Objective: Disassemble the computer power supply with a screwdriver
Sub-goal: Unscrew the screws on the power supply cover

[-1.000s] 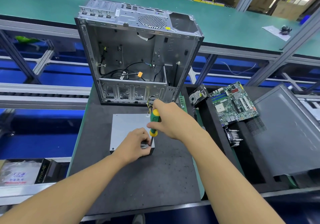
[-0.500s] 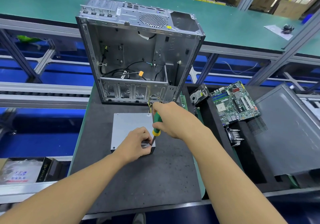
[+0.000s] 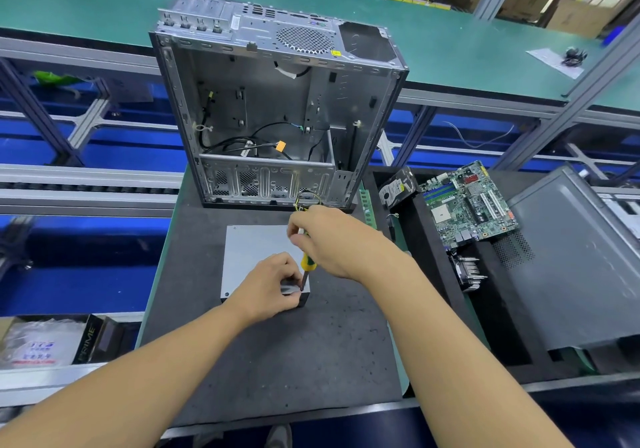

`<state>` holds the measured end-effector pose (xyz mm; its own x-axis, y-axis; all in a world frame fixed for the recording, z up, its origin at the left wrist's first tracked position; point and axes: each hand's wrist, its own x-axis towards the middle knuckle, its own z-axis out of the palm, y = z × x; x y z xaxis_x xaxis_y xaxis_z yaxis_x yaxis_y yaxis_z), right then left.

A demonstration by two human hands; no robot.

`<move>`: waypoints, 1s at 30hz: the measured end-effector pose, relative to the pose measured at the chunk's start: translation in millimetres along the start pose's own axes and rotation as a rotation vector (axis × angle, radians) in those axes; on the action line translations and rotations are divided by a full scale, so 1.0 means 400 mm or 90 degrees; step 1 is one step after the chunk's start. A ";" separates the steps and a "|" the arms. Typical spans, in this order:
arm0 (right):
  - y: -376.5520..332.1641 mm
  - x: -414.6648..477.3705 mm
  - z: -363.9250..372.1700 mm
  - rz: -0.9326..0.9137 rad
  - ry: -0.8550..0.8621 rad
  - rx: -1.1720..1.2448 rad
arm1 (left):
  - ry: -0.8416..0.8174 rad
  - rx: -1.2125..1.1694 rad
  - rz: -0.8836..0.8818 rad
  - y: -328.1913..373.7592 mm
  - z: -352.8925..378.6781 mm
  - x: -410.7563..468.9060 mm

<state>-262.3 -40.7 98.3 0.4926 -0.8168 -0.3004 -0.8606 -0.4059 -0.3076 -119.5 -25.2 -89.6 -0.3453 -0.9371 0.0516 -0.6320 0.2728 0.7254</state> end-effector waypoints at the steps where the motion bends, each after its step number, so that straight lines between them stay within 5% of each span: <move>1: 0.000 -0.002 0.000 -0.001 0.004 0.006 | 0.000 0.000 -0.005 0.000 0.000 0.000; 30: -0.004 0.007 0.011 0.021 0.066 -0.056 | 0.019 -0.028 -0.015 0.009 0.001 -0.005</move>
<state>-259.0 -40.4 94.1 0.4517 -0.8664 -0.2128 -0.8865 -0.4089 -0.2168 -121.4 -22.0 -87.4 -0.3090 -0.9495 0.0547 -0.6086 0.2416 0.7558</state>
